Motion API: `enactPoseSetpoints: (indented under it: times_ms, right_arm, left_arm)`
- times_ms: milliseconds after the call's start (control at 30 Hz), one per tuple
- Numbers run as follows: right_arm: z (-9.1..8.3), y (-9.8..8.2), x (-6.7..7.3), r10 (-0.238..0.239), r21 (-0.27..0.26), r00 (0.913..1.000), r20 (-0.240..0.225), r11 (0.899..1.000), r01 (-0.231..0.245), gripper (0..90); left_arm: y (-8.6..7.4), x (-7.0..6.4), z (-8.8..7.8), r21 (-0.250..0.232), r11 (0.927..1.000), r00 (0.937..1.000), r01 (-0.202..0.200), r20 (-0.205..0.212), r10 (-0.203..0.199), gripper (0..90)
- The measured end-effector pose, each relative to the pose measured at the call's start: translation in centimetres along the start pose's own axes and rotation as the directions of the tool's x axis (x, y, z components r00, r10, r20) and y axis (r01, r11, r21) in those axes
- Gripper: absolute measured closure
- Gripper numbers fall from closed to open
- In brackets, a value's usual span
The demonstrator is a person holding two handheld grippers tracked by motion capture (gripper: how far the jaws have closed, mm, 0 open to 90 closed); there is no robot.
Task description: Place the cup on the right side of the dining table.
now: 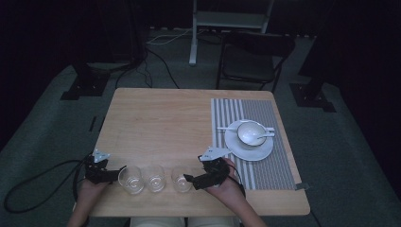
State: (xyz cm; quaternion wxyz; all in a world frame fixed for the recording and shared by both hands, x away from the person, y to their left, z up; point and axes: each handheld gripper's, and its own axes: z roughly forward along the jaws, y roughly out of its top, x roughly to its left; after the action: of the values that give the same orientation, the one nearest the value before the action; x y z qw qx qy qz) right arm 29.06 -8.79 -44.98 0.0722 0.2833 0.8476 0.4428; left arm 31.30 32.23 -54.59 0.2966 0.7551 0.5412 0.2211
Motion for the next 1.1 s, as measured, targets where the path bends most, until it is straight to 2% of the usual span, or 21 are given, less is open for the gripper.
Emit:
enactPoseSetpoints:
  times_ms: [267, 533, 833, 1100]
  right_arm:
    - [1.9, -0.9, 0.3, 0.0, 0.051, 0.9998, -0.02, 0.999, 0.001, 13.7]
    - [3.0, -1.4, 0.8, -0.002, 0.077, 0.9991, -0.042, 0.997, 0.005, 13.7]
    - [4.5, -1.7, 1.2, -0.018, 0.113, 0.9989, -0.043, 0.993, 0.023, 13.7]
    - [5.4, -1.4, 1.6, -0.048, 0.126, 0.9986, -0.023, 0.991, 0.051, 13.8]
  left_arm:
    - [0.0, 0.0, 0.0, 0.0, 1.0, 1.0, -0.001, 0.001, 0.001, 3.1]
    - [0.0, 0.0, 0.0, 0.0, 1.0, 1.0, -0.001, 0.001, 0.001, 3.1]
    - [0.0, 0.0, 0.0, 0.0, 1.0, 1.0, -0.002, 0.002, 0.002, 3.1]
    - [0.0, 0.0, 0.0, 0.0, 1.0, 1.0, -0.003, 0.002, 0.003, 3.1]
